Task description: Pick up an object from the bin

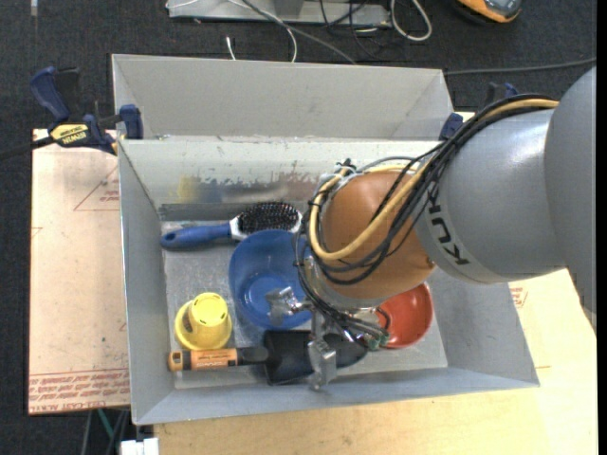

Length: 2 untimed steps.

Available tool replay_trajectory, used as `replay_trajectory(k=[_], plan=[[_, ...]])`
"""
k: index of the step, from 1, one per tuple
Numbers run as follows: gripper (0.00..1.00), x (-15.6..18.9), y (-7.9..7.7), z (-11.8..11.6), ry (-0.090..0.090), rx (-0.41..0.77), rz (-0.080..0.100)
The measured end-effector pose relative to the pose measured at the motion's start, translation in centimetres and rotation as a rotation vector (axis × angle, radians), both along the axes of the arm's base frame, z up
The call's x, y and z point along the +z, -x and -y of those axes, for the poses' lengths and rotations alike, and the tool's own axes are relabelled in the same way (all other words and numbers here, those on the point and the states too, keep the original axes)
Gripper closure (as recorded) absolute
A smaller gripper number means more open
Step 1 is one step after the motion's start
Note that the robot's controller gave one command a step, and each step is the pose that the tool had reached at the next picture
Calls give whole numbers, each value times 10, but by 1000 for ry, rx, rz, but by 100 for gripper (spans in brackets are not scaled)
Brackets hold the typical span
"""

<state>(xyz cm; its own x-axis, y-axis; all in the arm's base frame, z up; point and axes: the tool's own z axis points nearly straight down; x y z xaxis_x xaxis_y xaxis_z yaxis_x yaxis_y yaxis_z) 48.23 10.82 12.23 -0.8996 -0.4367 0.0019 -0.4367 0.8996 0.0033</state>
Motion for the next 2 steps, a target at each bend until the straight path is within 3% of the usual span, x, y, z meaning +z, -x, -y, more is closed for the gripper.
replay_trajectory(k=[1, 2], plan=[[0, -47, -7, -28, -4, 155, 32], [100, -44, -7, -17, -9, -126, 31]])
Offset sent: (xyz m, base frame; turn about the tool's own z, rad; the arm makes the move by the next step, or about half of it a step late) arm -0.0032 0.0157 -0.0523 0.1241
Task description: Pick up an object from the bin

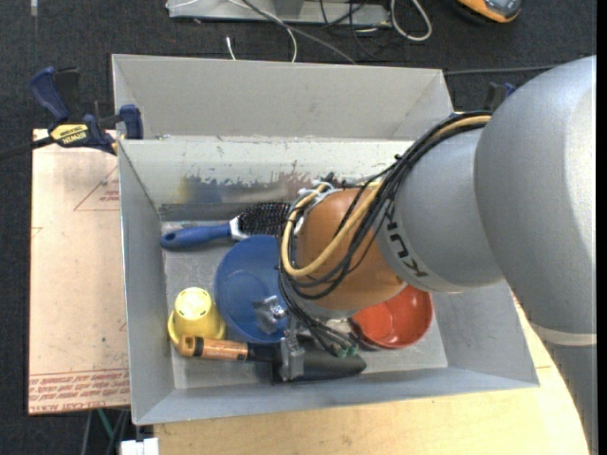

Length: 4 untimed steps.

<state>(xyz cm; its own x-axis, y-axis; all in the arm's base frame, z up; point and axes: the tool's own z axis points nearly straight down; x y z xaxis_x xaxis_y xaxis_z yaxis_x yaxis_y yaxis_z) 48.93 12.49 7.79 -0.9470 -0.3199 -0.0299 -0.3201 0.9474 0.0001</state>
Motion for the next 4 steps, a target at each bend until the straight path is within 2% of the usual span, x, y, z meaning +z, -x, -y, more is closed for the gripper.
replay_trajectory(k=[2, 3, 4], plan=[[100, 4, 1, 0, 2, -1, -5], [100, 11, 0, 0, 0, -3, 1], [100, 41, 1, 0, 1, -3, -4]])
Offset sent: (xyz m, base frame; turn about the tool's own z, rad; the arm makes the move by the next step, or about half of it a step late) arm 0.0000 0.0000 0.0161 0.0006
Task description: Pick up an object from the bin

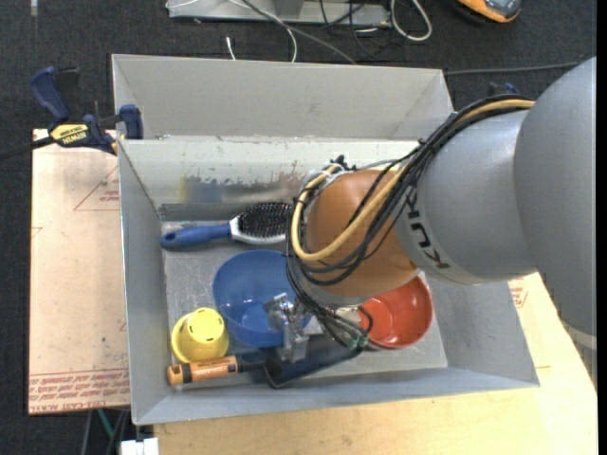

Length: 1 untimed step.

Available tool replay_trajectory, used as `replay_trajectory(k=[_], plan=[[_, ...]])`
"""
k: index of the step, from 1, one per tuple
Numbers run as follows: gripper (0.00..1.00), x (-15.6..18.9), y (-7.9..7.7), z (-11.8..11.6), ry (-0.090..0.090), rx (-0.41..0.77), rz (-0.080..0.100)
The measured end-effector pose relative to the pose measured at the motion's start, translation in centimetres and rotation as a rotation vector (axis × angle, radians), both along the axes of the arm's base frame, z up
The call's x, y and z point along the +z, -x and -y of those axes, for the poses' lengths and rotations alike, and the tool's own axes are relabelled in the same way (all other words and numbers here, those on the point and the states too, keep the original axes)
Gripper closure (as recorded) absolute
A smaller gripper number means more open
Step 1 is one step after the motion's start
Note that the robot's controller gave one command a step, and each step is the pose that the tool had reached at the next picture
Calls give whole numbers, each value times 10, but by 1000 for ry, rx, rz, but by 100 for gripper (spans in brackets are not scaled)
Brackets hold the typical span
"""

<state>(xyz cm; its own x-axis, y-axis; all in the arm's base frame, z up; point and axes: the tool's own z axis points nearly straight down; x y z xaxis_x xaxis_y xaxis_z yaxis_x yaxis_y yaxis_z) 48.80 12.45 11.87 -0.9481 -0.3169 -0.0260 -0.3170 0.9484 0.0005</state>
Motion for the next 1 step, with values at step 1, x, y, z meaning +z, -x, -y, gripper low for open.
replay_trajectory(k=[1], plan=[[100, 29, 0, 0, 0, 0, -2]])
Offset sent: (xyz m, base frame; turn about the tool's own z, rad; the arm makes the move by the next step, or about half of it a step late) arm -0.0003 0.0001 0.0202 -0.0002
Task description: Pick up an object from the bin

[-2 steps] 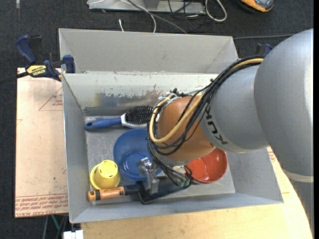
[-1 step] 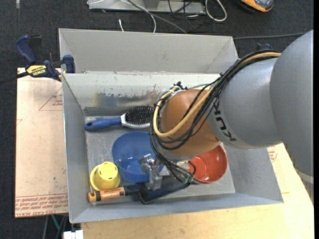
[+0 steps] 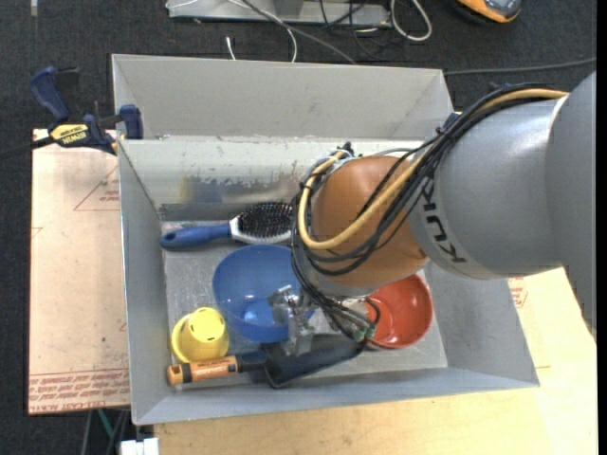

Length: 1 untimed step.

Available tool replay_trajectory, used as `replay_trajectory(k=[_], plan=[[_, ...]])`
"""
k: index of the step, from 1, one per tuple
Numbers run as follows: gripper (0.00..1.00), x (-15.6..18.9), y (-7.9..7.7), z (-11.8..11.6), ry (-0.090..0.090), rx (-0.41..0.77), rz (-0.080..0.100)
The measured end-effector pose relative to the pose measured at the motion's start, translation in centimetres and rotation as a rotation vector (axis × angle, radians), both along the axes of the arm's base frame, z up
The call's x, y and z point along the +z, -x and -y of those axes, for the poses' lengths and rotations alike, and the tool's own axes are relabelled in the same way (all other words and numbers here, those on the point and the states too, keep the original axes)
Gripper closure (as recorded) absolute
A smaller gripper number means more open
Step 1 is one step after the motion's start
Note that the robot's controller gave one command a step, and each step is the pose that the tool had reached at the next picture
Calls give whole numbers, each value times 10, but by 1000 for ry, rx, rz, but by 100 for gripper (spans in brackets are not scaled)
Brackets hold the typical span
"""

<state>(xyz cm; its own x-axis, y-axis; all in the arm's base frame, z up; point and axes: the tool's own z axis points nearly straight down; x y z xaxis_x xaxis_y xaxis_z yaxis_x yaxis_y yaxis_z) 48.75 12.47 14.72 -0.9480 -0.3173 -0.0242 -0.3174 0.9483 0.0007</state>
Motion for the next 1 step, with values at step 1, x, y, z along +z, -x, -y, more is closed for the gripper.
replay_trajectory(k=[1], plan=[[100, 24, 0, 0, 0, 0, 1]])
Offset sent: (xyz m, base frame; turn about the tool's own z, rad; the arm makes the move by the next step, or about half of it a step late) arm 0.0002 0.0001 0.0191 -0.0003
